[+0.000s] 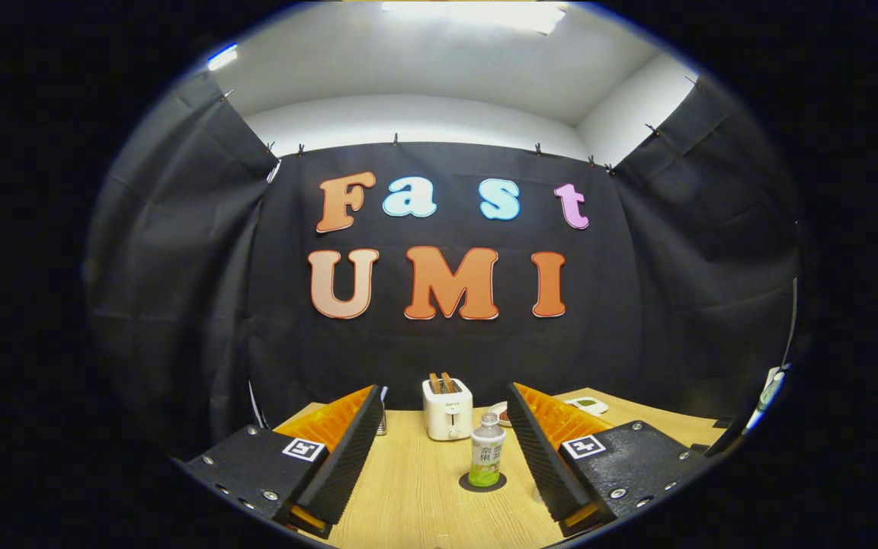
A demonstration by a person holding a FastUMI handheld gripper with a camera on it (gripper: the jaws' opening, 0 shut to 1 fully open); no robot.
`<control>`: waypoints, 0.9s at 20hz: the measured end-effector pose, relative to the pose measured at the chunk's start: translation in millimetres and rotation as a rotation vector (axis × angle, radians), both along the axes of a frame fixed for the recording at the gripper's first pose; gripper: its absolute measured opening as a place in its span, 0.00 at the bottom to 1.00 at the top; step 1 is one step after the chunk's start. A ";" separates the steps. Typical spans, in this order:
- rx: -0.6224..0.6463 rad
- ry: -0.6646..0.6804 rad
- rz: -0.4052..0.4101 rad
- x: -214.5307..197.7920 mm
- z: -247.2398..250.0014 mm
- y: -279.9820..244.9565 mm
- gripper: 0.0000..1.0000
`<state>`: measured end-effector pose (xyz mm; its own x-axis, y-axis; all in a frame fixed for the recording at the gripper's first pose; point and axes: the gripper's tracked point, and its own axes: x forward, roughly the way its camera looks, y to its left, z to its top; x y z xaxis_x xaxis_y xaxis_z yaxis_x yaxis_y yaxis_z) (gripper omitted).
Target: Take the bottle from table, then pour the juice into the cup, finally place the bottle on the coaster
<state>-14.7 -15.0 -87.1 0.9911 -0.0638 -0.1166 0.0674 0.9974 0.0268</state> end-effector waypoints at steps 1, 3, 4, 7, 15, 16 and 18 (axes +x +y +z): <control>0.003 -0.002 0.009 0.1 0.5 2.3 0.97; 0.003 -0.011 0.024 0.3 1.8 4.6 0.97; 0.001 -0.012 0.031 1.1 0.5 6.8 0.97; -0.011 -0.015 0.032 2.2 3.4 4.8 0.97; -0.002 -0.043 0.020 1.1 14.1 -5.7 0.97; 0.001 -0.047 0.019 2.2 16.1 -6.5 0.97; 0.009 -0.052 0.029 3.5 17.8 -5.4 0.97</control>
